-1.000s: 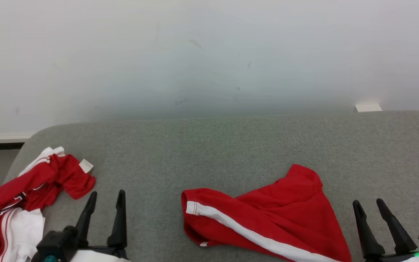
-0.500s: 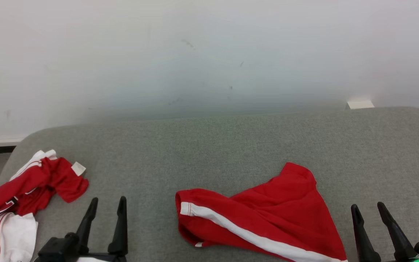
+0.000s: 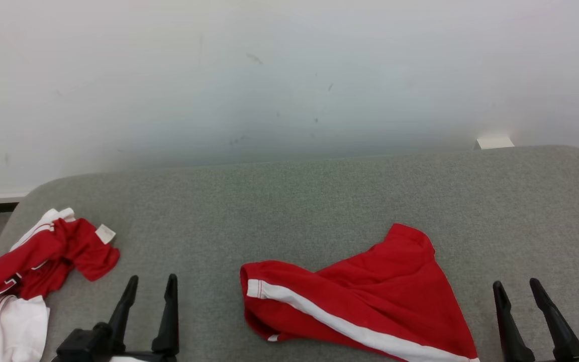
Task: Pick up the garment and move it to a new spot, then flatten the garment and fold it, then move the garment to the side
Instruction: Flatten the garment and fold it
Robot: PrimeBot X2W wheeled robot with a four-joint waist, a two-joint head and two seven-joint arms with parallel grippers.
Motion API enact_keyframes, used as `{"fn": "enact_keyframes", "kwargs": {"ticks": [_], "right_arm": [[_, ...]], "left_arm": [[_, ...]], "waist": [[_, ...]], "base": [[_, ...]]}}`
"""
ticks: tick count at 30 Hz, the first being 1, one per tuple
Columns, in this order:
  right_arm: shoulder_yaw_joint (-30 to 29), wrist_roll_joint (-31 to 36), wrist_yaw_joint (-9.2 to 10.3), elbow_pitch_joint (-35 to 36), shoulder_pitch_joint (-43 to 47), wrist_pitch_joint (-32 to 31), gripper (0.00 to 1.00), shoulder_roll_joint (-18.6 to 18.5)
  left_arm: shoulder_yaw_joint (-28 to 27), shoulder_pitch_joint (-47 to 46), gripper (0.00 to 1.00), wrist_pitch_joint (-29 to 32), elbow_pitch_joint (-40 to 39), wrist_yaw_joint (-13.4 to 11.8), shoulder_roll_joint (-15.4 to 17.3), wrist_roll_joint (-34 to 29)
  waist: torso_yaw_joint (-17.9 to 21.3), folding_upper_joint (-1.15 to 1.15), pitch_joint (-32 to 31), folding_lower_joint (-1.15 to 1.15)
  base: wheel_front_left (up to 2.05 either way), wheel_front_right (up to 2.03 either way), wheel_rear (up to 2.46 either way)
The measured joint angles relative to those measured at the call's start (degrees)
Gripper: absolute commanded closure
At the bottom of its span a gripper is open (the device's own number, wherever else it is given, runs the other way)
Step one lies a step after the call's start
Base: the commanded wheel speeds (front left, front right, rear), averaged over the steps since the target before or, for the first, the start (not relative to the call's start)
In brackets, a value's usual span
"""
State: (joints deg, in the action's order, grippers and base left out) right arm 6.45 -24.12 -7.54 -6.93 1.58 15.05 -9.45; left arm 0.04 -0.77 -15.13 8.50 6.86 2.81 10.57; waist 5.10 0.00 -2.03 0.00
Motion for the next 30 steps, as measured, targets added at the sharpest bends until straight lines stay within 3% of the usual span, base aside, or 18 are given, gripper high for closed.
{"fn": "enact_keyframes", "kwargs": {"ticks": [4,10,20,30], "right_arm": [[0.49,-2.79,0.00,-1.35,1.29,-0.60,0.00,-1.88],[6.46,-9.27,0.00,-5.00,3.80,-9.40,0.00,-6.79],[9.85,-13.32,0.00,-13.92,1.90,-12.72,0.00,-5.08],[13.78,-14.94,0.00,-20.96,-4.26,-10.32,0.00,-4.19]], "left_arm": [[1.41,0.03,0.00,0.00,1.16,0.20,0.00,1.12],[4.76,0.13,0.00,1.65,4.67,0.52,1.99,5.76],[13.16,-2.07,0.00,12.59,0.97,0.67,5.45,13.81],[18.07,-6.58,0.00,21.49,0.56,0.67,8.10,19.48]], "waist": [[-0.07,0.00,0.10,0.00],[0.07,0.00,0.51,0.00],[0.11,0.00,1.67,0.00],[0.45,0.00,3.89,0.00]], "base": [[0.00,0.00,0.00],[0.00,0.00,0.00],[0.00,0.00,0.00],[0.00,0.00,0.00]]}}
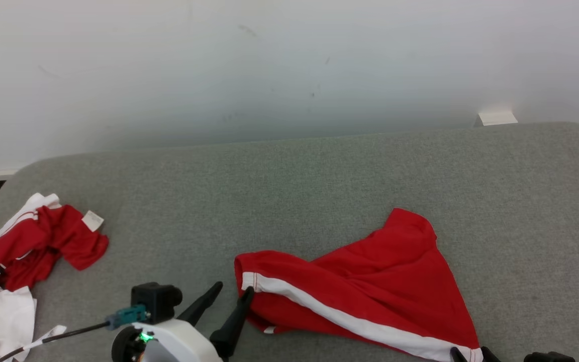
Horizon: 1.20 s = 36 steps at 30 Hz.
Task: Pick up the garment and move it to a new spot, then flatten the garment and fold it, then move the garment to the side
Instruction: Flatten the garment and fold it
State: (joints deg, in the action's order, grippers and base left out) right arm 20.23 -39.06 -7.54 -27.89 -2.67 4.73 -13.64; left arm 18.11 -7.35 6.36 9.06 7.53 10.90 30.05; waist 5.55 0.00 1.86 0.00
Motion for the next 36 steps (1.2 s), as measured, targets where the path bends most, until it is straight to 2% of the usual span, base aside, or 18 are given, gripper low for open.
{"fn": "enact_keyframes", "kwargs": {"ticks": [10,11,12,13,14,15,26,32,36], "right_arm": [[5.13,-3.28,0.00,-3.83,-5.21,2.42,0.00,0.36],[5.59,-3.57,0.00,-4.23,-5.63,2.70,0.03,0.44],[6.03,-3.97,0.00,-4.65,-6.00,2.96,0.43,0.47],[6.50,-4.27,0.00,-5.06,-6.47,3.33,0.66,0.51],[6.93,-4.63,0.00,-5.44,-6.88,3.57,0.81,0.49],[7.34,-5.10,0.00,-5.83,-7.26,3.94,1.00,0.49],[11.80,-10.21,0.00,-6.70,-9.05,8.27,1.00,-0.91],[11.80,-15.08,0.00,-1.49,-8.95,9.55,1.00,-2.90],[12.88,-18.34,0.00,3.55,-10.53,8.72,1.00,-5.41]], "left_arm": [[4.27,-3.93,0.00,2.47,0.32,0.00,1.09,2.45],[4.55,-4.13,0.00,2.52,0.32,0.00,1.21,2.60],[4.89,-4.26,0.00,2.63,0.27,0.00,1.33,2.91],[5.20,-4.40,0.38,2.64,0.23,0.00,1.42,3.01],[5.49,-4.55,0.66,2.63,0.10,0.00,1.54,3.15],[5.71,-4.64,1.00,2.58,-0.07,0.00,1.69,3.23],[5.79,-3.65,1.00,-0.38,-2.65,-0.04,2.81,4.33],[5.12,-2.96,1.00,-2.43,-5.02,-0.08,2.90,4.79],[4.95,-5.40,1.00,-1.60,-5.54,-0.08,4.32,4.80]], "waist": [[0.68,0.00,2.96,0.00],[0.72,0.00,3.18,0.00],[0.76,0.00,3.38,0.00],[0.78,0.00,3.55,0.00],[0.78,0.00,3.69,0.00],[0.78,0.00,3.82,0.00],[0.21,0.00,3.54,0.00],[-0.37,0.00,2.47,0.00],[-0.25,0.00,2.22,0.00]], "base": [[0.00,0.00,0.00],[0.00,0.00,0.00],[0.00,0.00,0.00],[0.00,0.00,0.00],[0.00,0.00,0.00],[0.00,0.00,0.00],[0.00,0.00,0.00],[0.00,0.00,0.00],[0.00,0.00,0.00]]}}
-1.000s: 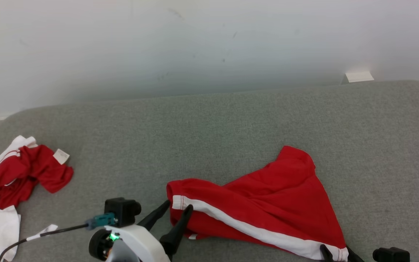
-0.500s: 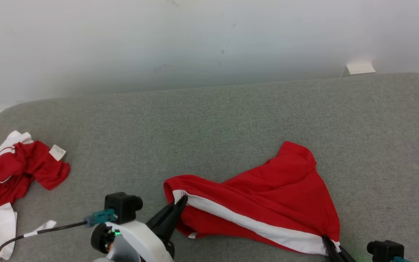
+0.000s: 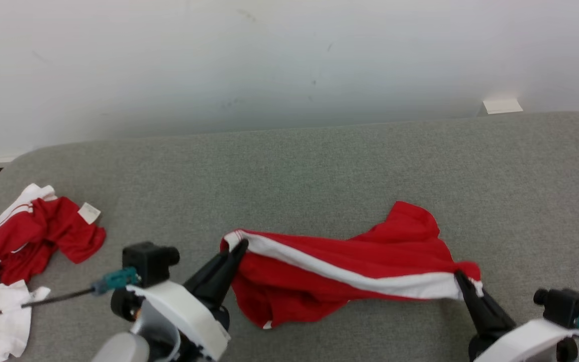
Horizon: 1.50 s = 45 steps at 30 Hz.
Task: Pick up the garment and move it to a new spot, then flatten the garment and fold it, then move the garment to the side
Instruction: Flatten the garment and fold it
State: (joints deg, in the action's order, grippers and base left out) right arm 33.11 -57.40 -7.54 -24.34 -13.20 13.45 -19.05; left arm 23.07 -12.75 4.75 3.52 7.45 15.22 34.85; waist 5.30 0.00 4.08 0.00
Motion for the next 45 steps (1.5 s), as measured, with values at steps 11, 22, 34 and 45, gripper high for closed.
{"fn": "enact_keyframes", "kwargs": {"ticks": [11,22,34,45], "right_arm": [[1.37,-10.69,0.00,5.01,-22.30,-10.33,1.00,-3.86],[1.70,-14.61,-0.01,-6.24,-49.43,-14.37,1.00,-2.19],[0.03,-14.88,-0.03,-16.55,-71.35,-7.17,1.00,1.01],[7.61,-14.95,-0.03,-14.10,-70.75,-5.91,1.00,-1.23]], "left_arm": [[0.08,-21.74,1.00,4.16,9.39,0.08,5.73,7.00],[3.13,-49.66,1.00,8.14,26.43,0.09,6.79,17.44],[4.22,-70.08,1.00,1.68,39.12,0.16,4.80,20.14],[10.48,-69.50,1.00,0.10,40.74,0.09,5.33,25.91]], "waist": [[1.75,0.00,4.72,0.00],[2.01,0.00,14.82,-0.01],[3.35,0.00,22.86,-0.01],[4.40,0.00,21.48,-0.01]], "base": [[0.00,0.00,0.00],[0.00,0.00,0.00],[0.00,0.00,0.00],[0.00,0.00,0.00]]}}
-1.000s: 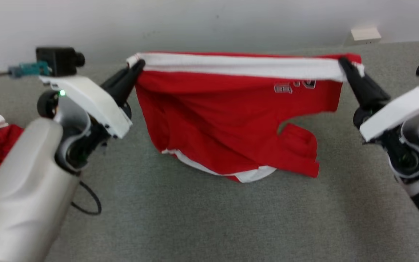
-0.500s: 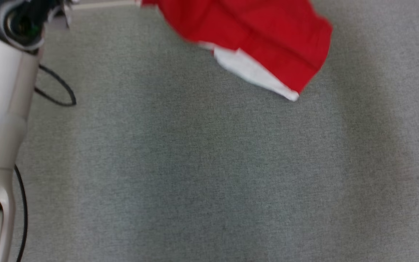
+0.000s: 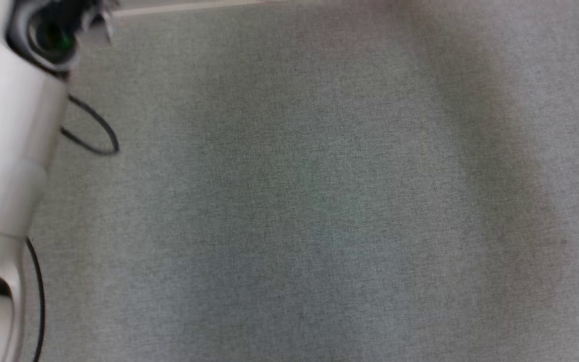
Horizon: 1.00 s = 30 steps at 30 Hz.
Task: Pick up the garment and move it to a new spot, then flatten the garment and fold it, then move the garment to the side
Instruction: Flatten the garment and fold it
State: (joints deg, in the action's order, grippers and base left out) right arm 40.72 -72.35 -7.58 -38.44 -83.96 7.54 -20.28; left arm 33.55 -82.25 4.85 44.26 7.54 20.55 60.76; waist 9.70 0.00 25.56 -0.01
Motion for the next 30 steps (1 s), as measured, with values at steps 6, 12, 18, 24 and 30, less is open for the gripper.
{"fn": "enact_keyframes", "kwargs": {"ticks": [6,12,18,24,30], "right_arm": [[6.88,-2.31,0.01,4.88,9.23,-4.14,1.00,-4.43],[12.92,-6.09,0.02,11.28,19.51,-10.20,1.00,-10.48],[16.46,-9.80,0.02,15.99,28.78,-14.17,1.00,-16.26],[19.34,-12.01,0.02,20.93,38.63,-14.82,1.00,-21.97],[21.50,-15.22,0.02,28.00,47.02,-16.53,1.00,-27.67]], "left_arm": [[5.69,9.84,1.00,0.89,-5.60,-0.01,3.04,5.44],[11.10,21.67,1.00,4.45,-14.12,-0.01,6.46,12.29],[15.13,31.72,1.00,8.79,-20.24,-0.01,9.57,16.62],[18.18,41.64,1.00,10.11,-25.68,-0.02,10.26,20.28],[21.31,49.99,1.00,11.21,-33.06,-1.25,11.32,22.12]], "waist": [[-0.18,0.00,-3.21,0.00],[-0.61,0.00,-8.25,0.01],[-1.52,0.00,-13.95,0.01],[-3.05,0.00,-19.44,0.03],[-4.92,0.00,-23.27,0.03]], "base": [[0.00,0.00,0.00],[0.00,0.00,0.00],[0.00,0.00,0.00],[0.00,0.00,0.00],[0.00,0.00,0.00]]}}
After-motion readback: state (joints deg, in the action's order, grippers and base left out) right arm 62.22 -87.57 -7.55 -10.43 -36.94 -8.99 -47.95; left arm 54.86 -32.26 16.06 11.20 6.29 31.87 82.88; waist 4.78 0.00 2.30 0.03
